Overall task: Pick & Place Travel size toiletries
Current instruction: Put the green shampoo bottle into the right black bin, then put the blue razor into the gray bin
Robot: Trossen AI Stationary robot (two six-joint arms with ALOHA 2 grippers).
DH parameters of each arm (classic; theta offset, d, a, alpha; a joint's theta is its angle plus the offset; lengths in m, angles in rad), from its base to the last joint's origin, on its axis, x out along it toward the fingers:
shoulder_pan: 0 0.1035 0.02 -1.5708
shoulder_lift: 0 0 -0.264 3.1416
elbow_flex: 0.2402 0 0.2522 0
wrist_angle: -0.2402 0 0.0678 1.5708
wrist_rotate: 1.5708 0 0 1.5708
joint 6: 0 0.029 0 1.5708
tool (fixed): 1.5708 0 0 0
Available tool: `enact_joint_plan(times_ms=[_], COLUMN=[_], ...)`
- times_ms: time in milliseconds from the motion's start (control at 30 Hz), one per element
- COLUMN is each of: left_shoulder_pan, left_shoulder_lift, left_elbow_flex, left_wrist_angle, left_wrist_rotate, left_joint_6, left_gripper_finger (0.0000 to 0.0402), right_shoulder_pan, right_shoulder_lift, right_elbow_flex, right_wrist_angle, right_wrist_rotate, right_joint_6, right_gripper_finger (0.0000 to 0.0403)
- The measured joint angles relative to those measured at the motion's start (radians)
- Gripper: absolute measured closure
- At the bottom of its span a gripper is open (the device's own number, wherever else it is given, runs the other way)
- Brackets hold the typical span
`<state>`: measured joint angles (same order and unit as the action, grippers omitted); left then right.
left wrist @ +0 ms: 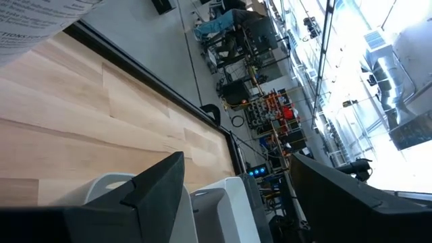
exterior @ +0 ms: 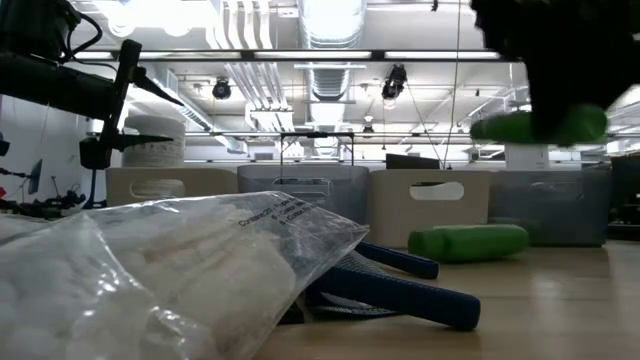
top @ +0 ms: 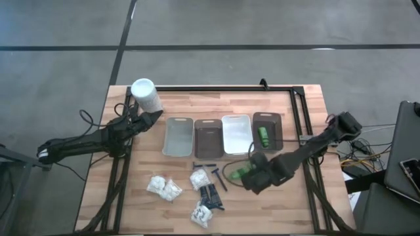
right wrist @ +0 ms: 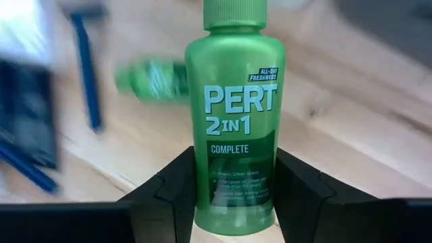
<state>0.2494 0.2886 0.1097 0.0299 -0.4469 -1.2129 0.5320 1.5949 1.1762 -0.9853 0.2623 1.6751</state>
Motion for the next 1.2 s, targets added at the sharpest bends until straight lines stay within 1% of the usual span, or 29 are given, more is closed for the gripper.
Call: enact_joint_plan(times_ms=[167, 267, 367, 467, 567, 700, 800, 900, 967, 1033, 1200], left_shoulder_pan=[0.0, 0.0, 0.0, 0.0, 0.0, 0.0, 0.0, 0.0, 0.0, 0.0, 0.0], left_shoulder_lift=[0.0, 0.0, 0.0, 0.0, 0.0, 0.0, 0.0, 0.0, 0.0, 0.0, 0.0], left_elbow_flex=[0.0, 0.0, 0.0, 0.0, 0.0, 0.0, 0.0, 0.0, 0.0, 0.0, 0.0], left_wrist_angle=[0.0, 0.0, 0.0, 0.0, 0.0, 0.0, 0.0, 0.0, 0.0, 0.0, -0.001], left_wrist_rotate=[0.0, 0.0, 0.0, 0.0, 0.0, 0.0, 0.0, 0.0, 0.0, 0.0, 0.0], left_joint_6=[0.0, 0.0, 0.0, 0.0, 0.0, 0.0, 0.0, 0.001, 0.001, 0.001, 0.001], left_gripper_finger=[0.0129, 0.0129, 0.0129, 0.0129, 0.0129, 0.0129, 0.0129, 0.0129, 0.0129, 0.0129, 0.0129], right_shoulder_pan=[-0.015, -0.06, -0.137, -0.241, -0.353, -0.48, -0.557, -0.599, -0.619, -0.633, -0.638], right_shoulder_lift=[-0.145, -0.235, -0.317, -0.398, -0.448, -0.463, -0.454, -0.442, -0.437, -0.433, -0.429], right_elbow_flex=[0.004, -0.026, -0.076, -0.152, -0.238, -0.345, -0.4, -0.416, -0.416, -0.416, -0.416], right_wrist_angle=[-0.089, -0.189, -0.275, -0.261, -0.189, -0.071, -0.03, -0.026, -0.02, -0.02, -0.02], right_wrist_rotate=[0.139, 0.158, 0.16, 0.146, 0.077, -0.024, -0.065, -0.074, -0.076, -0.079, -0.081], right_joint_6=[0.161, 0.23, 0.252, 0.203, 0.111, -0.022, -0.086, -0.122, -0.158, -0.188, -0.191], right_gripper_finger=[0.0245, 0.0247, 0.025, 0.0248, 0.024, 0.0237, 0.024, 0.024, 0.0232, 0.0216, 0.0166])
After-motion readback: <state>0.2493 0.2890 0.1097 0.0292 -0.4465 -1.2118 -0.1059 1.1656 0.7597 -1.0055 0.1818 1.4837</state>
